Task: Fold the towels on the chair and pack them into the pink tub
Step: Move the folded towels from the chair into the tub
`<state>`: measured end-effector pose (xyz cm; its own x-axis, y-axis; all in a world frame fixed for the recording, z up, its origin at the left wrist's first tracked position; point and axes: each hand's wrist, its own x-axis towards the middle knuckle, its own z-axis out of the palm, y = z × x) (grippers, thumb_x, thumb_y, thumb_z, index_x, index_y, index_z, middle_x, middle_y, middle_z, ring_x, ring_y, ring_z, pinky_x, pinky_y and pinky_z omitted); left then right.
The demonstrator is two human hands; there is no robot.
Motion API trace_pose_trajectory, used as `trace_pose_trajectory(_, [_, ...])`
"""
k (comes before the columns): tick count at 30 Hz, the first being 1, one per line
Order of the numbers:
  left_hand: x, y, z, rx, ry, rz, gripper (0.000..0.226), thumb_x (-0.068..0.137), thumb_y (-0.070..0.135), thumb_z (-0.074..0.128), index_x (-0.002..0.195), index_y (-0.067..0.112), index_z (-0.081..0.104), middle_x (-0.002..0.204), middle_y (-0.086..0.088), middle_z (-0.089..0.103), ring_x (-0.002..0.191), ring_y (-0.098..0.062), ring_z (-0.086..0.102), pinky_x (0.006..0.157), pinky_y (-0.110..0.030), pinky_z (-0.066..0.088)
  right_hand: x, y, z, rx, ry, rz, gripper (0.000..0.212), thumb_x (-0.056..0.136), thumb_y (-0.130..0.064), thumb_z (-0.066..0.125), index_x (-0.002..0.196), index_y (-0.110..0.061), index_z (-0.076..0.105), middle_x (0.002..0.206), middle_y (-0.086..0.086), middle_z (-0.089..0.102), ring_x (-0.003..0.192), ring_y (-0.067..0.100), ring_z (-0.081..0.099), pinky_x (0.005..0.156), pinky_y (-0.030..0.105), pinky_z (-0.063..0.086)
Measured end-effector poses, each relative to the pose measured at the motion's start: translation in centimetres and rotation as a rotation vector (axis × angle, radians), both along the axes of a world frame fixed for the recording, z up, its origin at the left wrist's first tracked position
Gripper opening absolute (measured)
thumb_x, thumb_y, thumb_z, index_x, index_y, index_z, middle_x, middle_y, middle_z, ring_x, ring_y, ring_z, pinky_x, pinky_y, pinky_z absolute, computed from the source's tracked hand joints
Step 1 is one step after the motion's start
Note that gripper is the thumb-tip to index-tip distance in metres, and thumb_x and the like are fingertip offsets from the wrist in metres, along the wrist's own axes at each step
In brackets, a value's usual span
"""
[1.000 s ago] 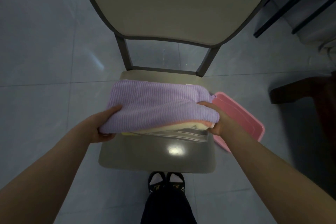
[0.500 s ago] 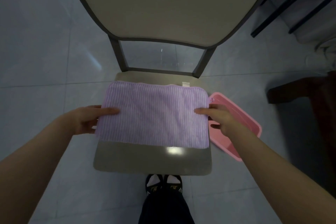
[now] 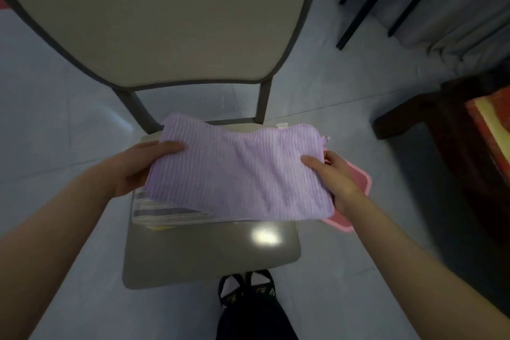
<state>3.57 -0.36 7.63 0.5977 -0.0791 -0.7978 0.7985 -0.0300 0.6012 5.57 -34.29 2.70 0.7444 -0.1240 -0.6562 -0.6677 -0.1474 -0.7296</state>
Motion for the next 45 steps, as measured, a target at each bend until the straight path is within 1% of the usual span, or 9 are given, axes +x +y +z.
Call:
trace_pose_trajectory(4, [3.0, -5.5, 1.3, -0.027, -0.085, -0.129, 0.107, 0.024, 0.054, 0.09, 0.12, 0.02, 0.057, 0.115, -0.006, 0.067, 0.103, -0.027, 0.065, 0.081, -0.041, 0.053, -0.8, -5.5, 1.0, -0.028, -0.031, -0.127, 0.037, 0.079, -0.026, 0.073, 0.11, -0.01, 0.059, 0.104, 0.003, 0.067, 0.09, 0.02, 0.065, 0.068, 0.031, 0.051])
trace_pose_trajectory(10, [7.3, -14.4, 0.8, -0.142, -0.147, -0.238, 0.092, 0.025, 0.047, 0.091, 0.108, 0.021, 0.063, 0.094, 0.002, 0.075, 0.085, -0.018, 0.072, 0.06, -0.031, 0.057, -1.4, -13.6, 0.5, 0.131, 0.086, -0.339, 0.034, 0.085, -0.023, 0.066, 0.115, -0.012, 0.058, 0.113, 0.01, 0.066, 0.098, 0.028, 0.063, 0.077, 0.042, 0.053])
trace_pose_trajectory(14, [9.9, -20.9, 0.4, -0.208, -0.051, -0.152, 0.04, 0.058, 0.036, 0.075, 0.092, 0.019, 0.061, 0.063, -0.001, 0.073, 0.056, -0.018, 0.07, 0.05, -0.034, 0.055, -2.4, -18.3, -1.0, 0.367, 0.309, -0.485, 0.022, 0.088, -0.025, 0.058, 0.108, -0.016, 0.057, 0.106, 0.013, 0.063, 0.095, 0.034, 0.059, 0.075, 0.046, 0.048])
trace_pose_trajectory(19, [14.8, -29.4, -0.8, -0.177, -0.082, -0.21, 0.011, 0.088, 0.023, 0.053, 0.091, 0.016, 0.06, 0.064, 0.0, 0.072, 0.055, -0.014, 0.069, 0.046, -0.024, 0.054, -1.9, -23.0, -3.2, 0.408, 0.364, -0.563, 0.02, 0.088, -0.027, 0.058, 0.104, -0.015, 0.057, 0.106, 0.014, 0.065, 0.091, 0.034, 0.061, 0.071, 0.043, 0.049])
trace_pose_trajectory(25, [18.7, -35.4, -7.3, -0.025, -0.219, -0.541, 0.041, 0.068, 0.016, 0.074, 0.106, 0.015, 0.06, 0.105, -0.009, 0.067, 0.093, -0.024, 0.066, 0.071, -0.031, 0.053, -0.2, -27.7, -8.5, 0.242, 0.126, -0.585, 0.039, 0.087, -0.018, 0.063, 0.124, -0.012, 0.053, 0.117, 0.009, 0.066, 0.101, 0.026, 0.064, 0.073, 0.037, 0.053])
trace_pose_trajectory(32, [15.3, -38.0, -24.8, 0.174, -0.224, -0.438, 0.066, 0.029, 0.025, 0.077, 0.085, -0.003, 0.058, 0.077, -0.012, 0.059, 0.073, -0.021, 0.056, 0.063, -0.03, 0.047, 1.4, -27.6, -20.8, -0.125, 0.157, -0.416, 0.039, 0.078, -0.018, 0.069, 0.112, -0.011, 0.052, 0.111, 0.01, 0.064, 0.1, 0.03, 0.062, 0.089, 0.05, 0.053])
trace_pose_trajectory(36, [13.6, -39.1, -34.6, 0.058, -0.154, -0.27, 0.074, 0.037, 0.01, 0.072, 0.108, -0.008, 0.058, 0.076, -0.005, 0.066, 0.061, -0.012, 0.063, 0.064, -0.031, 0.052, 1.8, -28.5, -29.1, -0.233, 0.196, -0.391, 0.034, 0.08, -0.02, 0.068, 0.108, -0.011, 0.051, 0.105, 0.008, 0.061, 0.096, 0.028, 0.059, 0.087, 0.04, 0.051])
trace_pose_trajectory(40, [12.6, -38.7, -41.9, 0.011, -0.124, -0.147, 0.045, 0.051, 0.004, 0.063, 0.095, -0.004, 0.061, 0.069, 0.0, 0.07, 0.056, -0.009, 0.064, 0.051, -0.025, 0.052, 1.5, -29.3, -36.3, -0.223, 0.181, -0.416, 0.031, 0.078, -0.013, 0.07, 0.105, -0.01, 0.055, 0.103, 0.009, 0.065, 0.098, 0.03, 0.063, 0.086, 0.041, 0.052])
trace_pose_trajectory(45, [11.6, -35.8, -45.4, 0.045, 0.024, -0.235, 0.054, 0.049, 0.002, 0.061, 0.102, -0.007, 0.061, 0.08, -0.015, 0.069, 0.057, -0.016, 0.067, 0.049, -0.024, 0.054, 0.2, -27.8, -40.4, -0.23, 0.257, -0.175, 0.041, 0.08, -0.018, 0.065, 0.12, -0.01, 0.057, 0.114, 0.011, 0.066, 0.103, 0.029, 0.063, 0.086, 0.035, 0.052])
